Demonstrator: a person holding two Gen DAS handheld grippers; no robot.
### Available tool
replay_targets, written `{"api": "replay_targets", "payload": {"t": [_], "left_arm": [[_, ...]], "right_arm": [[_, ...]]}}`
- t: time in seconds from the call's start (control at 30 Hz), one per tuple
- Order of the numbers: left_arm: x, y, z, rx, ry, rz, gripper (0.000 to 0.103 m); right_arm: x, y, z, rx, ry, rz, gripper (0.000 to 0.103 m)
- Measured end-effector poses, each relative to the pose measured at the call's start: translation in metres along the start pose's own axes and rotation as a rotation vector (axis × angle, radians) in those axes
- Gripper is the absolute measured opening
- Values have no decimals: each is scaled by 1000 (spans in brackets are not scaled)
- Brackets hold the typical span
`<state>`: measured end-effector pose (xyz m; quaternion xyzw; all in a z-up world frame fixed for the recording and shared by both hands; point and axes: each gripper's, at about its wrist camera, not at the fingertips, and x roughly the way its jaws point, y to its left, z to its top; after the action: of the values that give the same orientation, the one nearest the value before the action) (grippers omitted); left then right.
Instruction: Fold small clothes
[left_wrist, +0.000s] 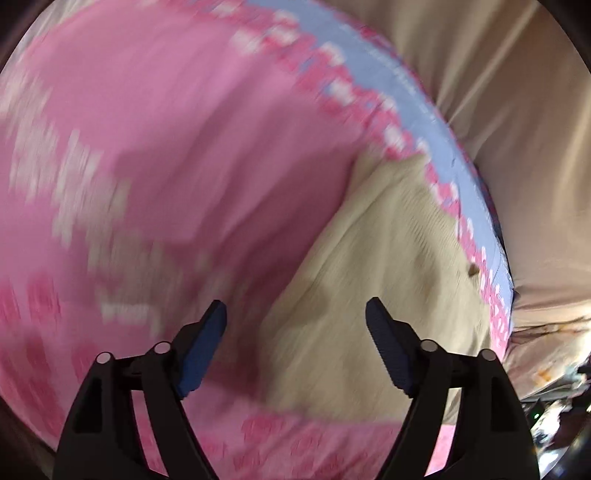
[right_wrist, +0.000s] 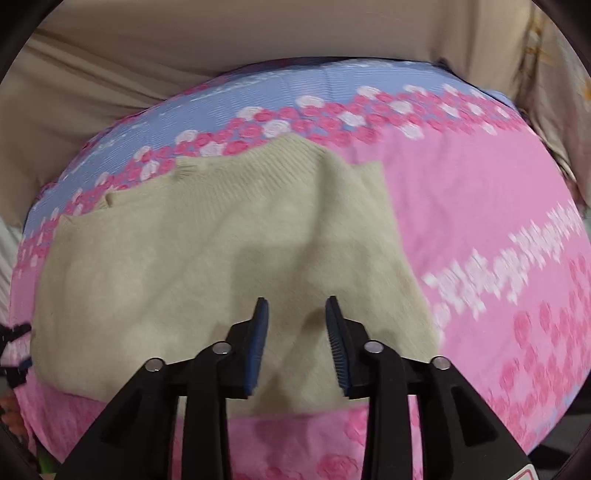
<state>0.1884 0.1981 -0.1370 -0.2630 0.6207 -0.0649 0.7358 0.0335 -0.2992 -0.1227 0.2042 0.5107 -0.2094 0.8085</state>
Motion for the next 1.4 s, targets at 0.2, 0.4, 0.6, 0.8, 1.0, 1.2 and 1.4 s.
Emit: {"api": "replay_targets", "payload": {"t": [0.2, 0.4, 0.6, 0.8, 1.0, 1.2, 1.4], "left_arm": [[11, 6, -33, 8, 41, 31, 84], [15, -3, -37, 25, 29, 50, 74], [13, 9, -37, -35, 37, -18, 42], [16, -1, -39, 11, 51, 8, 36], [16, 1, -37, 0, 53, 8, 35], [19, -2, -35, -1, 60, 31, 36], [20, -6, -36, 21, 55, 53, 38]], "right_arm": [[-17, -18, -15, 53, -4, 28, 38], [-13, -6, -36, 46, 53, 62, 40], [-16, -2, -30, -4, -5, 5, 38], [20, -68, -7, 153, 77, -66, 52], [8, -81, -17, 177, 53, 10, 8], [-5, -73, -9, 187, 27, -73, 17], [-27, 23, 9, -75, 39, 217, 14]]}}
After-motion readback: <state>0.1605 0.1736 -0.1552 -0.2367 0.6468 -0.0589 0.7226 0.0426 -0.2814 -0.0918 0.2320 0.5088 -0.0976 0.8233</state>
